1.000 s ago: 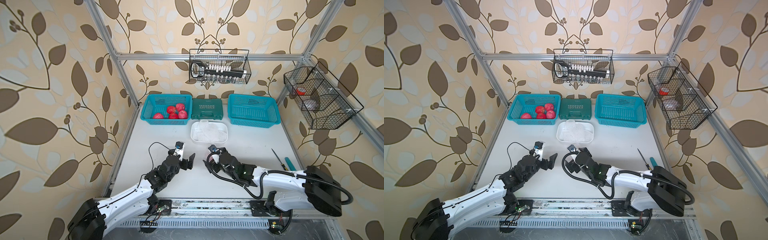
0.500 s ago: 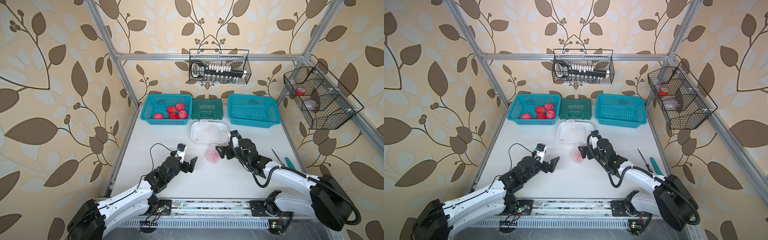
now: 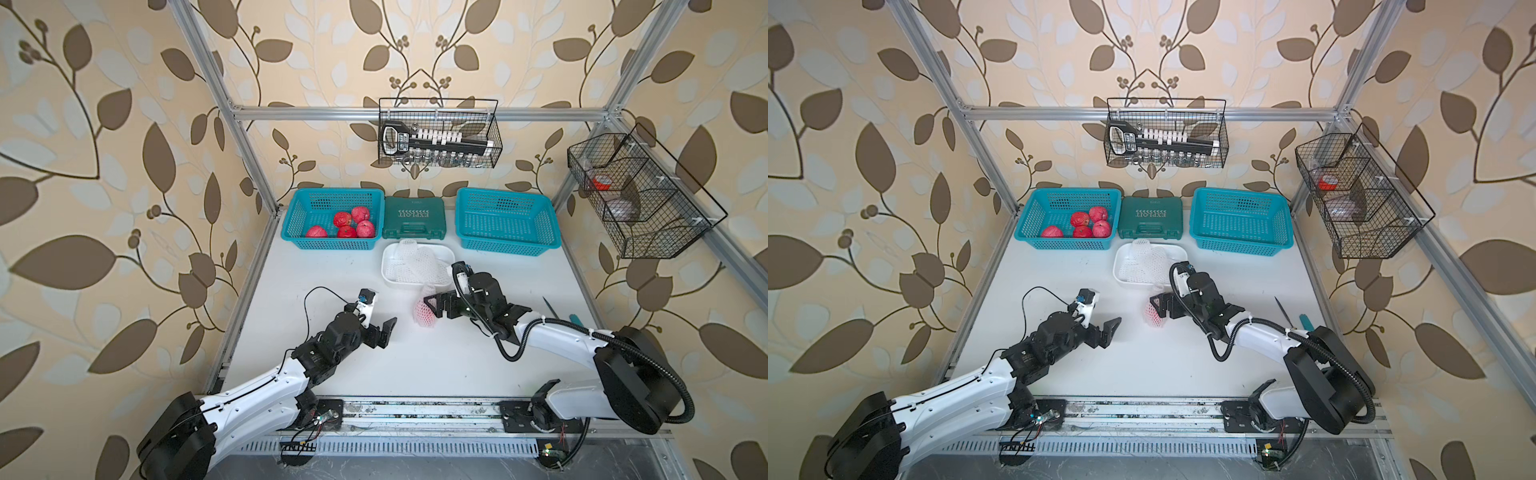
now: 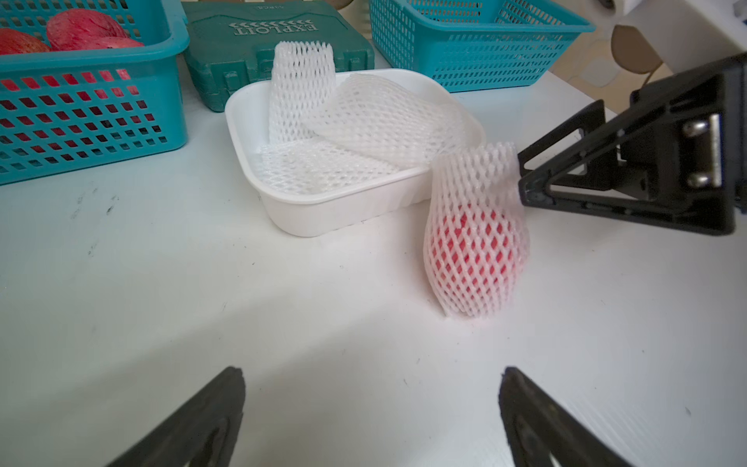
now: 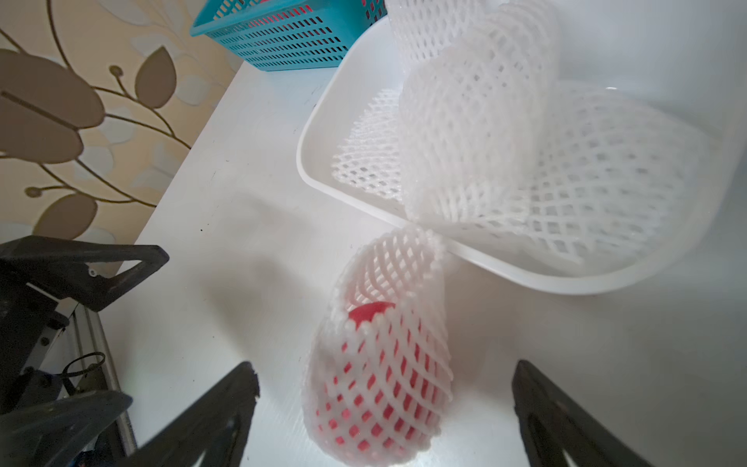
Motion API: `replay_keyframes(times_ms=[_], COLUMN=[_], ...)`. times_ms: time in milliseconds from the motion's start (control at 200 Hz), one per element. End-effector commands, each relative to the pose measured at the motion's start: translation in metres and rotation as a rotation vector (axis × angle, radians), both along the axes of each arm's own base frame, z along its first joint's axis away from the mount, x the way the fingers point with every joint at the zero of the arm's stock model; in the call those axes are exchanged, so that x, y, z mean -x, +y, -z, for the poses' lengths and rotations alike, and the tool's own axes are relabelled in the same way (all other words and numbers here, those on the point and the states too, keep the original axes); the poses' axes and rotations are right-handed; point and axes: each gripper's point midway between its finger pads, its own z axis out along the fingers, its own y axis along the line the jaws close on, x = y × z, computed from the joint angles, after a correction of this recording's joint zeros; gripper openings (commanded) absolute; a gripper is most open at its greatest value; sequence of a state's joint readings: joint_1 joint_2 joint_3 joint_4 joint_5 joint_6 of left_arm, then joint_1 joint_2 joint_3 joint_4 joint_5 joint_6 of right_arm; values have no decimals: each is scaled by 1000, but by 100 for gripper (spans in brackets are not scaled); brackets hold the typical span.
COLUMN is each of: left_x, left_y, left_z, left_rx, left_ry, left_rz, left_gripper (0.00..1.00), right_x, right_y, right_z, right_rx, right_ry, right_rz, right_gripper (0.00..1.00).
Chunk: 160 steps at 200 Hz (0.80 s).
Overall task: Remove foam nets from apples
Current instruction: Remove the foam net from the apple.
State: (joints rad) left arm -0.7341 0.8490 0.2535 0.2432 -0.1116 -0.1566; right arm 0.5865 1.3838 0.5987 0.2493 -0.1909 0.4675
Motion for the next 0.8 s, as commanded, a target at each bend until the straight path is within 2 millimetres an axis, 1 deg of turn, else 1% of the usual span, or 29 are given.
replay_keyframes(times_ms=[0,240,360,470,560,630,690,795], left_x=[-5,-5,-4,-4,-4,-4,-4,-5], left_y=[-8,-9,-9,-8,-8,-8,-8,-8], left_z=[-22,-24,-24,-25,-25,-24,-25,-25], left_rx=[29,30,27,28,30,27,28,28], left_ry=[-53,-52,-55,-57,-56,-54,-56,-56], left_rz=[16,21,23,23,23,22,22,20], left_gripper=[99,99,99,99,99,99,99,99], right_x=[0,-4,-7,-9,-10,-10,-10,-6], right_y=[15,30,33,35,37,36,36,38], right_z=[-3,5,14,15,15,15,13,7], right_rx=[-11,35,69,75,87,100,107,106], right_ry=[29,55,85,80,76,70,57,26], right_rz=[-31,-27,-19,-16,-24,-23,-21,-53], right_gripper=[93,84,81,76,67,56,48,40])
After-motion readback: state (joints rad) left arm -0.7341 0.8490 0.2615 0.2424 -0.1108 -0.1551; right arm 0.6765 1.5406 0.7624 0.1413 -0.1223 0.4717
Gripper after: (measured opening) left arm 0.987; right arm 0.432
